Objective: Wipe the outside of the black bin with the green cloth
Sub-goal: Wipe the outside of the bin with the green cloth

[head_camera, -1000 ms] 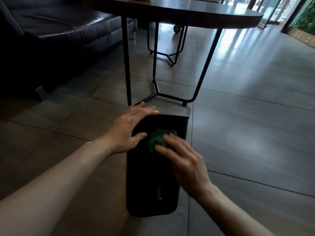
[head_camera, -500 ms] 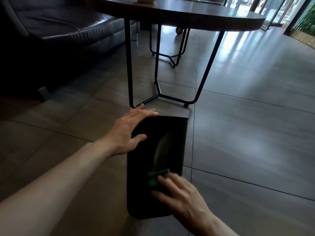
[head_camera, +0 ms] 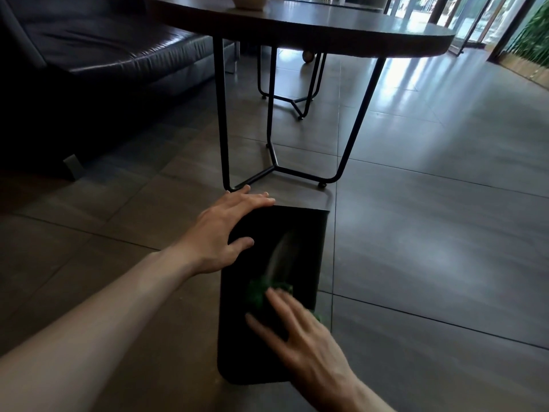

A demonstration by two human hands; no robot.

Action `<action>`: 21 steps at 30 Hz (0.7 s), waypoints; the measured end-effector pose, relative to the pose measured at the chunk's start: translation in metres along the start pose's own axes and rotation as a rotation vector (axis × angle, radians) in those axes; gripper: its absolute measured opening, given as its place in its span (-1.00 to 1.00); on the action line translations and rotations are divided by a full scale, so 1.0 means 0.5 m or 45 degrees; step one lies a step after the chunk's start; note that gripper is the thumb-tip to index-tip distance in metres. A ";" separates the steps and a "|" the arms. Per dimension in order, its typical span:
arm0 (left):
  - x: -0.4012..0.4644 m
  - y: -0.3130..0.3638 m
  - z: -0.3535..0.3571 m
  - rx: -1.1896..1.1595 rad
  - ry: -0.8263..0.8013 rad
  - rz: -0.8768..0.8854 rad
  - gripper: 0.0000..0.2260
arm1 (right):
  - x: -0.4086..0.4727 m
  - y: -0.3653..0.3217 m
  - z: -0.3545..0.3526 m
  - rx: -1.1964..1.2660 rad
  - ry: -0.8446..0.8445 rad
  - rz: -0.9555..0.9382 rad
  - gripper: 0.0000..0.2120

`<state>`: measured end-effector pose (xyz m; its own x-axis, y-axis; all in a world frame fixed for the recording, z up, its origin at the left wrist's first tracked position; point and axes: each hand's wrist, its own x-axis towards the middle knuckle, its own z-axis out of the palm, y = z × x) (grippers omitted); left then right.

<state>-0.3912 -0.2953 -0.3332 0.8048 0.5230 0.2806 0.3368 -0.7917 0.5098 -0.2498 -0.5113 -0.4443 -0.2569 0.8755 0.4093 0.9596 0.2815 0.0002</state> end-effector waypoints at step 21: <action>0.004 0.002 0.002 0.008 0.016 -0.002 -0.33 | 0.091 0.060 -0.045 0.104 0.203 0.337 -0.45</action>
<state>-0.3887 -0.2957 -0.3331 0.7981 0.5284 0.2897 0.3416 -0.7927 0.5049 -0.2300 -0.4717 -0.4051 0.0276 0.8516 0.5235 0.9767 0.0887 -0.1957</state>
